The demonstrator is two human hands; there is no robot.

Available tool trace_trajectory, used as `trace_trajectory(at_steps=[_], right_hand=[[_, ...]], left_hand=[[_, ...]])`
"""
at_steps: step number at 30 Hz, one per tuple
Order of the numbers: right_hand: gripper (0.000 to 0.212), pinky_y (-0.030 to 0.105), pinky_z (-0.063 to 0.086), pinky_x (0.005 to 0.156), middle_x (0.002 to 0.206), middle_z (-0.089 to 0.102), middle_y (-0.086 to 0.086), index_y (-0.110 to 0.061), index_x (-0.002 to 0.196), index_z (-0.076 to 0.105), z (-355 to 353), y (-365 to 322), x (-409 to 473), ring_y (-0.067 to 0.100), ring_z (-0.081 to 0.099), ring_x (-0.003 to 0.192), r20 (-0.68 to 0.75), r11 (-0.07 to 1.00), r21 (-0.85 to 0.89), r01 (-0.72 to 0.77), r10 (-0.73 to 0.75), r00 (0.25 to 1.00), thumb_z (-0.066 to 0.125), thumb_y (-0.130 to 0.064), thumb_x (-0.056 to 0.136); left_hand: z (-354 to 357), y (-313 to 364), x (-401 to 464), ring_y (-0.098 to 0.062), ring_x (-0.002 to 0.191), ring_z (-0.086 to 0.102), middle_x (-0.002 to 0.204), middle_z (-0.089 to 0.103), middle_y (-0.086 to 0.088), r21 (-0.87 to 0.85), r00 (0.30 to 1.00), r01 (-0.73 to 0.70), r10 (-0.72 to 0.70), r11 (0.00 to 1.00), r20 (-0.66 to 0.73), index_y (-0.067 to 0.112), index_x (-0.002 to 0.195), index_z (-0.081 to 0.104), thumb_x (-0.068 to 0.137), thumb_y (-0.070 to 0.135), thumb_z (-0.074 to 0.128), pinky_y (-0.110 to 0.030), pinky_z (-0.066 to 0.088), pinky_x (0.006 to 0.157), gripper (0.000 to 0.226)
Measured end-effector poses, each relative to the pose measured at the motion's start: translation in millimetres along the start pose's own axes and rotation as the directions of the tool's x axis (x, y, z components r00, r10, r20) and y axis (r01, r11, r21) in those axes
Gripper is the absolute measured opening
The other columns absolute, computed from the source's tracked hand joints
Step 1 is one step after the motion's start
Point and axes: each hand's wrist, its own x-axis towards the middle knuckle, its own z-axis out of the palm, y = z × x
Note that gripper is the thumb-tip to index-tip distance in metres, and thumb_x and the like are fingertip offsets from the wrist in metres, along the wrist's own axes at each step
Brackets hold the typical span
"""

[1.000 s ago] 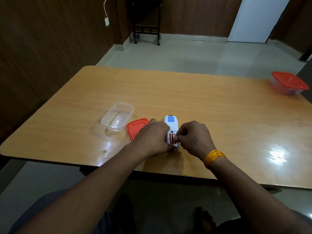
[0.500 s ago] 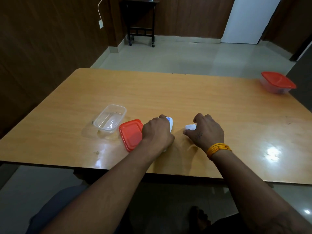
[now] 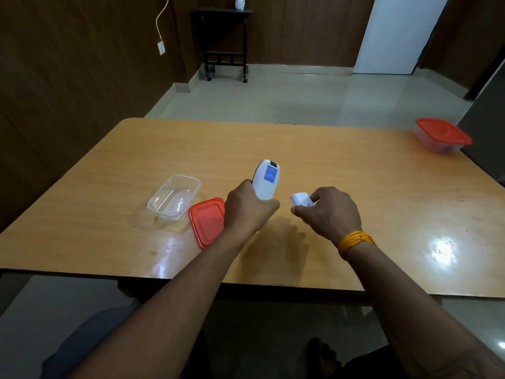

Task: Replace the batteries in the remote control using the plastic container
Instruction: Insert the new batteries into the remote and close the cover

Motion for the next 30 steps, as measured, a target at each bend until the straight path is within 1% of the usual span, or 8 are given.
trace_trajectory(at_steps=[4, 6, 8, 11, 14, 19, 23, 30], right_hand=[[0.041, 0.035, 0.049, 0.061, 0.080, 0.071, 0.001, -0.016, 0.092, 0.074, -5, -14, -11, 0.024, 0.065, 0.077, -0.086, 0.986, 0.149, 0.080, -0.067, 0.994, 0.077, -0.054, 0.079], [0.040, 0.035, 0.048, 0.062, 0.080, 0.069, -0.001, -0.018, 0.090, 0.072, -7, -21, -20, 0.021, 0.063, 0.076, -0.101, 0.963, 0.230, 0.137, -0.116, 0.988, 0.079, -0.056, 0.079], [0.040, 0.035, 0.049, 0.062, 0.077, 0.069, -0.004, -0.020, 0.086, 0.071, -7, -30, -29, 0.017, 0.063, 0.073, -0.096, 0.939, 0.291, 0.184, -0.163, 0.982, 0.080, -0.058, 0.077], [0.037, 0.038, 0.055, 0.063, 0.075, 0.071, -0.006, -0.024, 0.085, 0.072, 0, -40, -40, 0.013, 0.065, 0.072, -0.079, 0.910, 0.348, 0.227, -0.212, 0.974, 0.080, -0.058, 0.074], [0.036, 0.041, 0.057, 0.066, 0.078, 0.072, -0.006, -0.025, 0.089, 0.069, 11, -47, -48, 0.015, 0.066, 0.074, -0.072, 0.888, 0.372, 0.271, -0.264, 0.962, 0.081, -0.056, 0.075], [0.038, 0.042, 0.057, 0.067, 0.086, 0.068, -0.007, -0.024, 0.092, 0.068, 16, -47, -46, 0.015, 0.063, 0.079, -0.114, 0.888, 0.350, 0.297, -0.274, 0.955, 0.082, -0.055, 0.076], [0.037, 0.041, 0.058, 0.068, 0.084, 0.069, -0.009, -0.025, 0.091, 0.069, 16, -44, -44, 0.012, 0.064, 0.078, -0.099, 0.884, 0.385, 0.266, -0.247, 0.964, 0.081, -0.056, 0.075], [0.034, 0.033, 0.059, 0.065, 0.084, 0.070, -0.010, -0.021, 0.092, 0.073, 20, -44, -45, 0.007, 0.065, 0.075, -0.081, 0.877, 0.409, 0.252, -0.240, 0.967, 0.083, -0.049, 0.076]], left_hand=[[-7, 4, -2, -0.025, 0.066, 0.070, 0.090, 0.070, -0.015, -0.610, 0.976, 0.212, -0.130, 0.763, 0.176, 0.010, 0.106, 0.066, 0.084, 0.005, 0.073, -0.039, 0.060, 0.067, 0.024], [-11, 7, -3, -0.023, 0.067, 0.068, 0.085, 0.070, -0.012, -0.706, 0.969, 0.248, -0.157, 0.663, 0.193, 0.013, 0.102, 0.071, 0.096, 0.025, 0.073, -0.037, 0.059, 0.071, 0.014], [-17, 9, -1, -0.022, 0.072, 0.070, 0.084, 0.073, -0.008, -0.754, 0.950, 0.311, -0.193, 0.579, 0.244, 0.016, 0.097, 0.075, 0.102, 0.060, 0.054, -0.039, 0.058, 0.079, 0.048], [-22, 16, -4, -0.028, 0.082, 0.068, 0.094, 0.070, -0.010, -0.847, 0.947, 0.319, -0.171, 0.425, 0.271, 0.022, 0.094, 0.068, 0.105, 0.069, 0.033, -0.051, 0.055, 0.093, 0.060], [-25, 22, -13, -0.027, 0.084, 0.064, 0.100, 0.064, -0.010, -0.858, 0.949, 0.313, -0.176, 0.409, 0.262, 0.026, 0.097, 0.063, 0.107, 0.065, 0.030, -0.050, 0.055, 0.089, 0.052], [-27, 26, -21, -0.027, 0.088, 0.063, 0.098, 0.062, -0.010, -0.848, 0.944, 0.326, -0.190, 0.417, 0.270, 0.027, 0.090, 0.061, 0.108, 0.063, 0.030, -0.057, 0.050, 0.104, 0.051], [-26, 28, -24, -0.021, 0.085, 0.063, 0.100, 0.062, -0.007, -0.857, 0.947, 0.318, -0.170, 0.405, 0.272, 0.028, 0.093, 0.063, 0.108, 0.062, 0.031, -0.044, 0.054, 0.087, 0.049], [-25, 27, -29, -0.021, 0.081, 0.064, 0.087, 0.064, -0.006, -0.840, 0.938, 0.344, -0.182, 0.419, 0.294, 0.016, 0.094, 0.066, 0.107, 0.063, 0.036, -0.042, 0.055, 0.087, 0.057]])
